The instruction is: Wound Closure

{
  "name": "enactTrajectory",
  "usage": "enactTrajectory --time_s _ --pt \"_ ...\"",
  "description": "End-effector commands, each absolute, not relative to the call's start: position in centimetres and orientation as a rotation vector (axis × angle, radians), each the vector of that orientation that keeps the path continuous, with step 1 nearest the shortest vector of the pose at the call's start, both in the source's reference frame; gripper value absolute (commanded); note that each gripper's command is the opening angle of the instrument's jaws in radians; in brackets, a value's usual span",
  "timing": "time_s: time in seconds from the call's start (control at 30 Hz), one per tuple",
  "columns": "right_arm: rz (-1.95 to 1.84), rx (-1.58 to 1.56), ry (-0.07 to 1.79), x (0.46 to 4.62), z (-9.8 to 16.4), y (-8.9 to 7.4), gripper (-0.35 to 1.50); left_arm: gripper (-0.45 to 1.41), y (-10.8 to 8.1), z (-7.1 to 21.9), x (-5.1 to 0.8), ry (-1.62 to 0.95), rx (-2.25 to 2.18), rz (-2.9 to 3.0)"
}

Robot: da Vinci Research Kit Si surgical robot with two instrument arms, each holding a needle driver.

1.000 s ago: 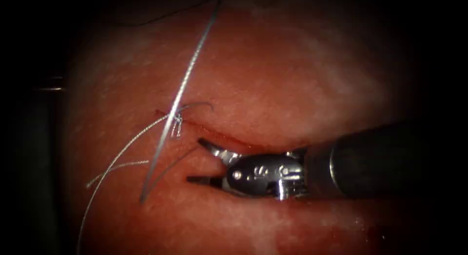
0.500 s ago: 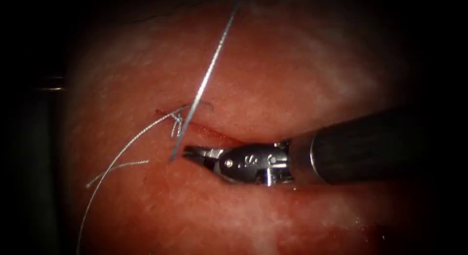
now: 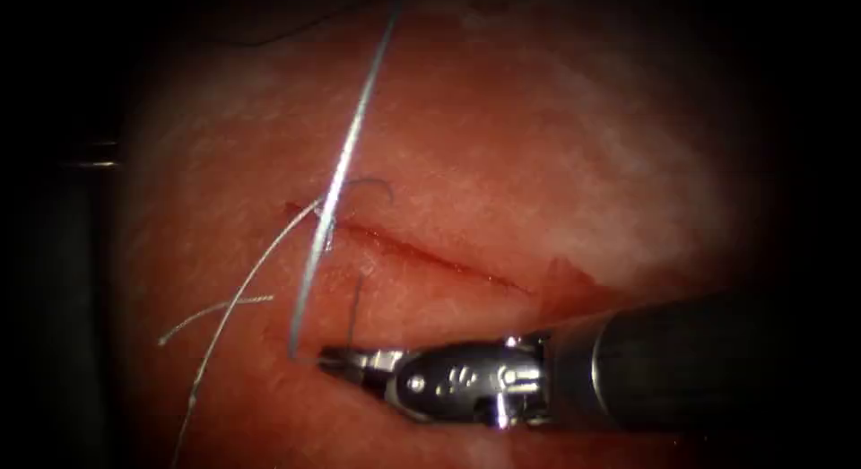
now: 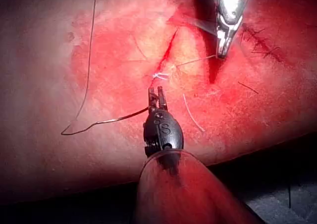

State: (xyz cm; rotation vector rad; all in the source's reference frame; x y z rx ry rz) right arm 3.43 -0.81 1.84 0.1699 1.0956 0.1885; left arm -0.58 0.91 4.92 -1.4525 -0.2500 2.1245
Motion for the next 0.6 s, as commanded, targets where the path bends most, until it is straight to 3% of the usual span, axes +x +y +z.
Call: enactTrajectory --time_s 0.03,0.27,0.3,0.33,0.37,0.43,0.6 --pt "0.178 0.203 1.107 3.56 1.53 -1.13 -0.35 -0.45 0.79 4.97 -0.63 -0.257 -1.452 2.122" --pt "0.077 0.141 1.162 3.73 0.59 -1.28 -0.35 -0.45 0.79 4.97 -0.63 -0.257 -1.451 2.122" --pt "0.088 0.124 1.169 3.72 0.57 -1.24 -0.23 -0.45 0.79 4.97 -0.63 -0.257 -1.451 2.122" --pt "0.092 0.097 1.176 3.7 0.59 -1.18 0.39 -0.45 0.79 4.97 -0.63 -0.257 -1.451 2.122" --pt "0.09 0.074 1.172 3.67 0.61 -1.13 0.71 -0.45 0.79 4.97 -0.63 -0.257 -1.451 2.122" --pt "0.118 0.044 1.154 3.61 0.72 -1.04 1.1 -0.45 0.79 4.97 -0.63 -0.257 -1.451 2.122" --pt "0.133 0.022 1.13 3.39 1.16 -0.84 1.21 -0.45 0.79 4.97 -0.62 -0.257 -1.452 2.122"
